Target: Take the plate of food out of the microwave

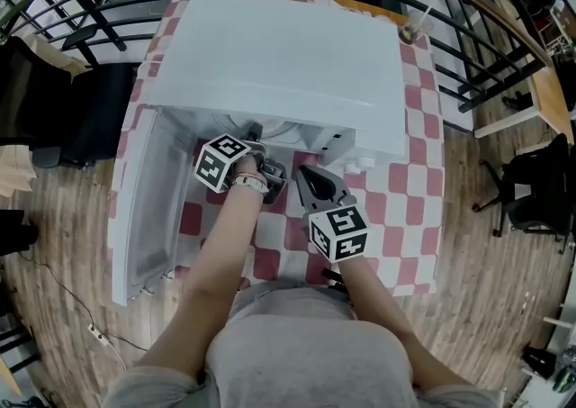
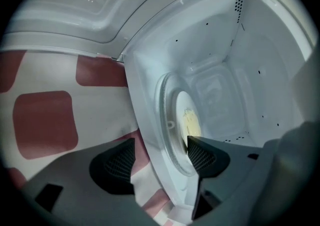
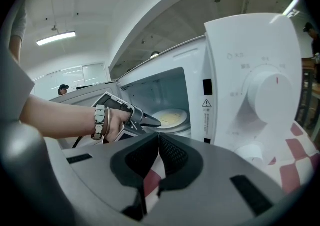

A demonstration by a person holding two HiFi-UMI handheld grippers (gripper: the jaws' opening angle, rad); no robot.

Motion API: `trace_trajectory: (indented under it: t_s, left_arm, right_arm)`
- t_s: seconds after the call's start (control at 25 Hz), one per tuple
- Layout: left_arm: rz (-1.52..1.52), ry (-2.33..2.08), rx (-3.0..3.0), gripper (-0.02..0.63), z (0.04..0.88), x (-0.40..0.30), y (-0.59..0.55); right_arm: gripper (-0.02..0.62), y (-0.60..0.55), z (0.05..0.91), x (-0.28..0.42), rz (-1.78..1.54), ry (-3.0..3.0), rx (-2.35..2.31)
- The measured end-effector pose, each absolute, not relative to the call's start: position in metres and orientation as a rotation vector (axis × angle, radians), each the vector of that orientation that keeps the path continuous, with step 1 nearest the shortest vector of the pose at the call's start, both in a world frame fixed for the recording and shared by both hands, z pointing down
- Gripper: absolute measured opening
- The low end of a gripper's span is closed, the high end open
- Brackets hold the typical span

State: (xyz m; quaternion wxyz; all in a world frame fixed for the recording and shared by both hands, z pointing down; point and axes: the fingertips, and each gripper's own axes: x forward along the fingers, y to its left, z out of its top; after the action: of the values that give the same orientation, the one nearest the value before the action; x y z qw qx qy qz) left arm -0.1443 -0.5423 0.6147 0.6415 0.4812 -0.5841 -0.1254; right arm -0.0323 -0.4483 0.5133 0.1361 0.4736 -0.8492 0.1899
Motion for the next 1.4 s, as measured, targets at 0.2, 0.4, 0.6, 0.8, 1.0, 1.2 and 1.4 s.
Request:
trace_trajectory:
  t_s: [0.2,0.4,0.6,0.8,1.0,1.2,1.4]
  left_arm:
    - [-0.310,-1.340,1.086,0.319,0.617,-0.144,-0.549]
    - [-0.349,-1.327,1.081,0.320,0.618,-0.143,-0.554]
    - [-0.345,-1.312,1.081,0.321,0.620,-0.140,-0.554]
    - [-0.327,-1.321,1.093,0.319,0.619,-0.144,-0.547]
    - [-0.350,-1.294,1.089,0.295,0.618,-0.143,-0.540]
    - [-0.370,-1.293,1.100,0.220,0.610,-0.143,-0.538]
    - [-0.384,-1.282,1.101,0.183,0.607,-0.145,-0.534]
  right_arm:
    - [0.026,-0.449,0.515,-0.029,0.552,-2.453,1.372]
    - [0.026,-0.448,0.515,-0.029,0.548,-2.449,1.362]
    - [0.026,-0.443,0.516,-0.027,0.547,-2.441,1.358]
    - [0.026,-0.440,0.513,-0.028,0.536,-2.444,1.360]
    - [0.026,-0.438,0.510,-0.030,0.527,-2.448,1.358]
    - [0.026,-0.434,0.508,-0.030,0.520,-2.449,1.357]
    - [0.026,-0.431,0.506,-0.031,0.512,-2.453,1.355]
